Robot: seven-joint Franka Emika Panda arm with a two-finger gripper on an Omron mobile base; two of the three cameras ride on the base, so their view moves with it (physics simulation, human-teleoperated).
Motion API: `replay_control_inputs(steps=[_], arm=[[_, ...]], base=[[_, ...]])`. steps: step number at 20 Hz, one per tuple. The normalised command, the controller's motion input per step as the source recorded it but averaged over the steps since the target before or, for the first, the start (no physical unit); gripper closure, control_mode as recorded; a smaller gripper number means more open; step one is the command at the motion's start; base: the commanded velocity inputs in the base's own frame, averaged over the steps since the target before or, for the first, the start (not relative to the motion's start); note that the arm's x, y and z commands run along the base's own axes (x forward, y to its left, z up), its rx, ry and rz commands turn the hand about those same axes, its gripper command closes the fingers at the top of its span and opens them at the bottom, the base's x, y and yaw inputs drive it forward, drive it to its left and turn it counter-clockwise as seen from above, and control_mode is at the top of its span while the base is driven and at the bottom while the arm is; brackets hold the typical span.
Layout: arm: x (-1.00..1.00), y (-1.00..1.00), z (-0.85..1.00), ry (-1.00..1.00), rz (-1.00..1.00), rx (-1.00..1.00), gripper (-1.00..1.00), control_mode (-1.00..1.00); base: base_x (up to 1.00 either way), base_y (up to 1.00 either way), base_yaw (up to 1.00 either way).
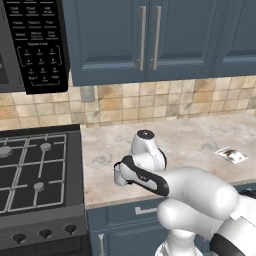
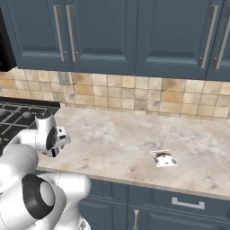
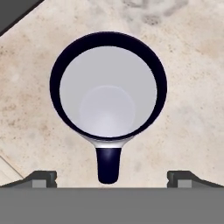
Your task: Pick the mug from the counter and place it inside the microwave. Then close the microwave.
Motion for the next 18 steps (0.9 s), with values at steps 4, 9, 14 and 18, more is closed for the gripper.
replay_control_inputs(steps=[4,9,14,18], arm=[[0.00,0.00,-0.10,0.00,0.00,0.00,-1.00,-1.00],[0.01,0.00,-0.11,0.00,0.00,0.00,-1.00,-1.00],[0.01,0.00,-0.11,0.00,0.00,0.00,-1.00,-1.00],[0.03,0.01,-0.11,0.00,0.00,0.00,-1.00,-1.00]], base=[[0.00,0.00,0.00],[0.00,0.00,0.00],[0.00,0.00,0.00],[0.00,0.00,0.00]])
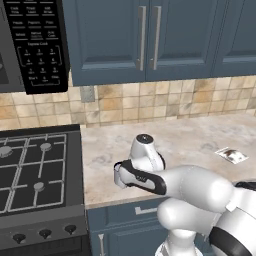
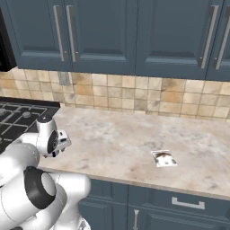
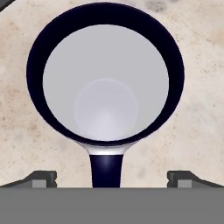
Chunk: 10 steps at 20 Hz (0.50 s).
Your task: Pick the mug from the counter and place it inside the microwave. Then close the microwave.
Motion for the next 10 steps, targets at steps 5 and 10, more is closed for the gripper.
replay_control_inputs(steps=[5,10], arm=[[0.10,0.08,-0.01,0.00,0.00,0.00,-1.00,-1.00],[0.07,0.15,0.00,0.00,0.00,0.00,-1.00,-1.00]], base=[[0.00,0.00,0.00],[0.00,0.00,0.00]])
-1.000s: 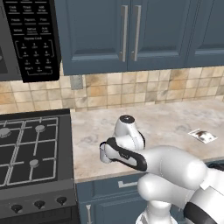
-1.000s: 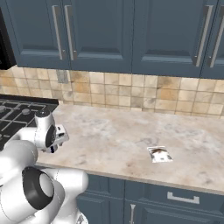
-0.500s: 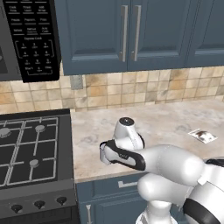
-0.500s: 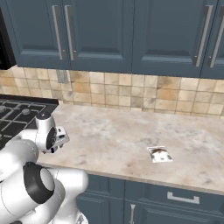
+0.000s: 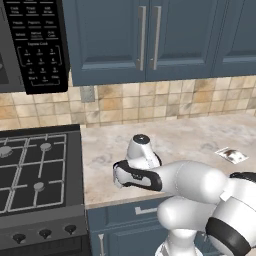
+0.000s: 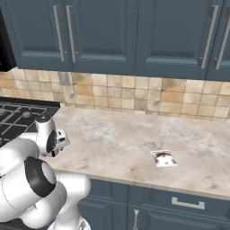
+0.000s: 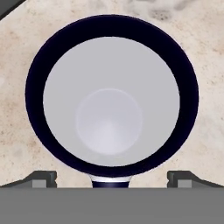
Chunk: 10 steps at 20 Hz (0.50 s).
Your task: Pick the mug from the counter and place it inside the microwave. Then close the microwave.
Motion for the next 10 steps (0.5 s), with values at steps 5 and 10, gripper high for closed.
replay_control_inputs(steps=[5,10], arm=[[0.00,0.00,0.00,0.00,0.00,0.00,-1.00,-1.00],[0.00,0.00,0.00,0.00,0.00,0.00,1.00,-1.00]], base=[[0.00,0.00,0.00],[0.00,0.00,0.00]])
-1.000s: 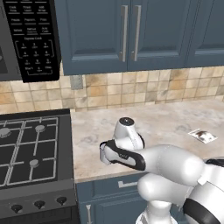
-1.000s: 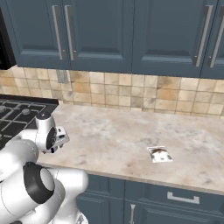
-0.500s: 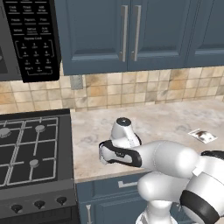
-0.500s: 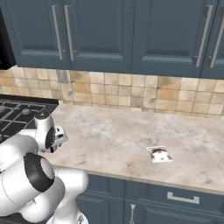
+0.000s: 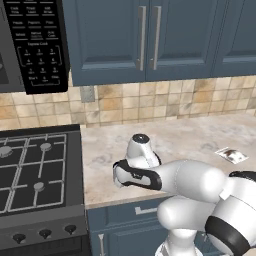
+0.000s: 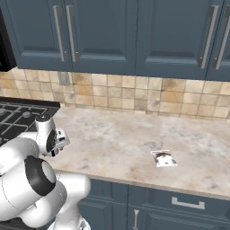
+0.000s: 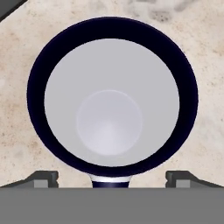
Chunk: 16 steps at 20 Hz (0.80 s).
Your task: Pick the mug from the counter and place it inside the microwave. Then close the microwave.
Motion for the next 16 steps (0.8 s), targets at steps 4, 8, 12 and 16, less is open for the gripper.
replay_control_inputs(steps=[4,8,12,16], arm=[[0.00,0.00,0.00,0.00,0.00,0.00,1.00,-1.00],[0.00,0.00,0.00,0.00,0.00,0.00,1.00,-1.00],[0.00,0.00,0.00,0.00,0.00,0.00,1.00,-1.00],[0.00,0.00,0.00,0.00,0.00,0.00,1.00,-1.00]], base=[[0.00,0.00,0.00],[0.00,0.00,0.00],[0.00,0.00,0.00],[0.00,0.00,0.00]])
